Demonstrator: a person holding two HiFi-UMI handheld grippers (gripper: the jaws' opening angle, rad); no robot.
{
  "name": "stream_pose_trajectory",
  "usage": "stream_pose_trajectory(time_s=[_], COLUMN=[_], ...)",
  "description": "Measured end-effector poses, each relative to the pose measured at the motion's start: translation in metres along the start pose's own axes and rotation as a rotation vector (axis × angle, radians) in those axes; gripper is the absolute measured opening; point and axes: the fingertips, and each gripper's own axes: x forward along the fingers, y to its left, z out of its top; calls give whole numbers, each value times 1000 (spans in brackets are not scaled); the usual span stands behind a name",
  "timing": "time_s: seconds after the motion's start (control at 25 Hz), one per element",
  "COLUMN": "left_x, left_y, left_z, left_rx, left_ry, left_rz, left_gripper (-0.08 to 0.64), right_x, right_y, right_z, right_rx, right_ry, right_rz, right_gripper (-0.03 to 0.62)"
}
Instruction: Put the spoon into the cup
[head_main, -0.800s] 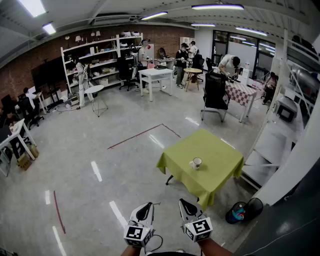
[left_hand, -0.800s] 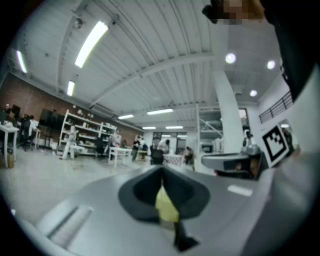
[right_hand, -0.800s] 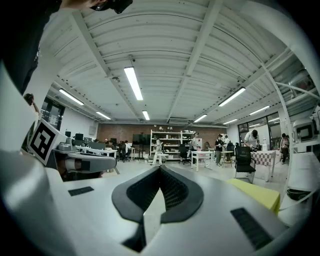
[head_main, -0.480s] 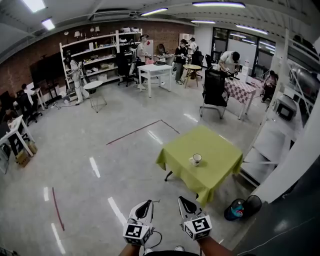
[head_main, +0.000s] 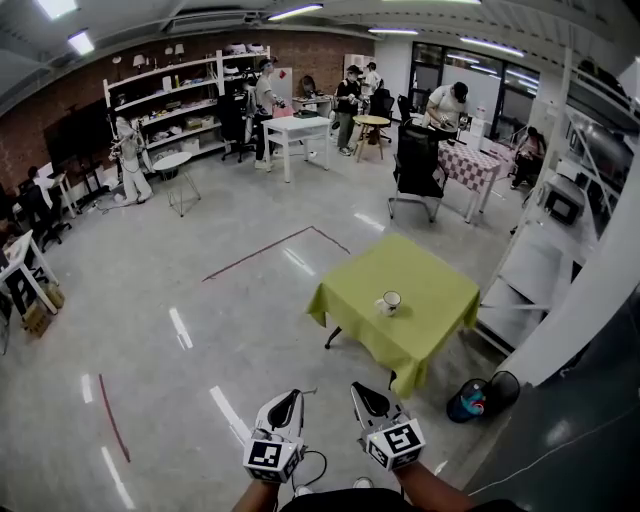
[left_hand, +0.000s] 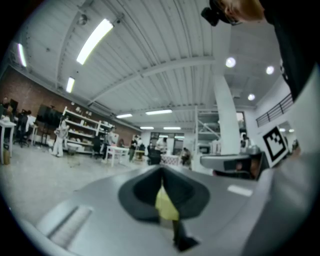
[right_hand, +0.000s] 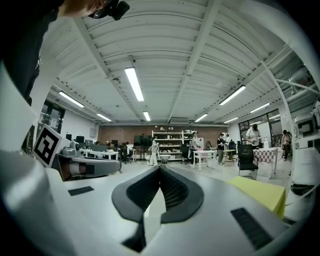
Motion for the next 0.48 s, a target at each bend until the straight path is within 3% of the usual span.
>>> stream_pose_trajectory(time_s=[0.48], left_x=[24], left_y=[2], left_z=[5], left_rx=[14], left_ry=[-5], left_rz=[-49], left_gripper=[12], right_x=[4], right_y=[-24], right_z=[-3], right_rx=[11], right_ry=[16], right_rz=[-65], right_gripper=[6])
